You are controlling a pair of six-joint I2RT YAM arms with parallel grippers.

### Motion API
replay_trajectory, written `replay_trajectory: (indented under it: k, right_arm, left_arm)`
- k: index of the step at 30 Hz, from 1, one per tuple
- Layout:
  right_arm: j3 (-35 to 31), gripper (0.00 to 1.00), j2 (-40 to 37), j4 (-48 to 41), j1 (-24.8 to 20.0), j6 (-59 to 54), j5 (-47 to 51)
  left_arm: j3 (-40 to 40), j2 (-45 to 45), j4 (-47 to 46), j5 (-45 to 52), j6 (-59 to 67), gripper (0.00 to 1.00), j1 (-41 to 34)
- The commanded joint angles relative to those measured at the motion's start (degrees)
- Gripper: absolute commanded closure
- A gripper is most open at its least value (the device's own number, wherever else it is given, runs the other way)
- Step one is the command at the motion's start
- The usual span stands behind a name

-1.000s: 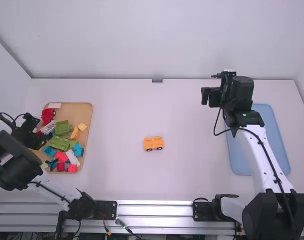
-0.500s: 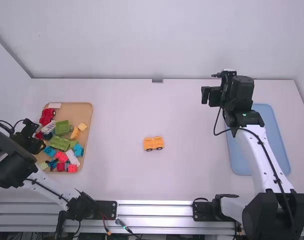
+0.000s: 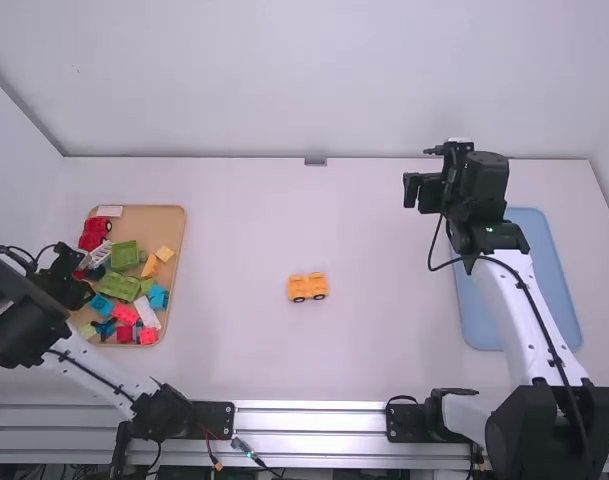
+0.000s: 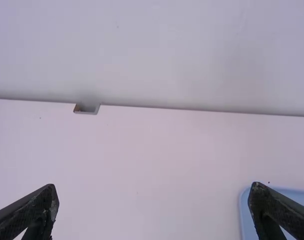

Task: Assemble lego blocks to make yellow taxi

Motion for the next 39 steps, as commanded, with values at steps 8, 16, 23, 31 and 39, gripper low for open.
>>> replay_trajectory:
  k: [8, 16, 23, 31, 39]
  right_arm:
    - [-0.50, 0.01, 0.11, 0.22, 0.24, 0.13, -1.75]
    - [-0.50, 0.01, 0.11, 0.22, 0.24, 0.13, -1.77]
    - [-0.50, 0.01, 0.11, 0.13, 0.26, 0.13, -1.79]
    - [-0.50, 0.01, 0.11, -0.15, 0.24, 0.17, -1.79]
    - [-0.50, 0.01, 0.13, -0.94, 0.24, 0.15, -1.79]
  left_arm:
    - [-0.74, 1.68, 0.24, 3.17, 0.39, 0.64, -0.31]
    - [0.96, 1.55, -2.78, 2.05, -4.50, 0.90, -0.79]
    - [9.22, 1.55, -11.28, 2.03, -14.27, 0.98, -1.25]
    - [8.48, -4.83, -7.15, 8.37, -22.45, 0.98, -2.05]
    - [-11.13, -25.44, 2.47, 13.94, -23.58, 0.98, -6.58]
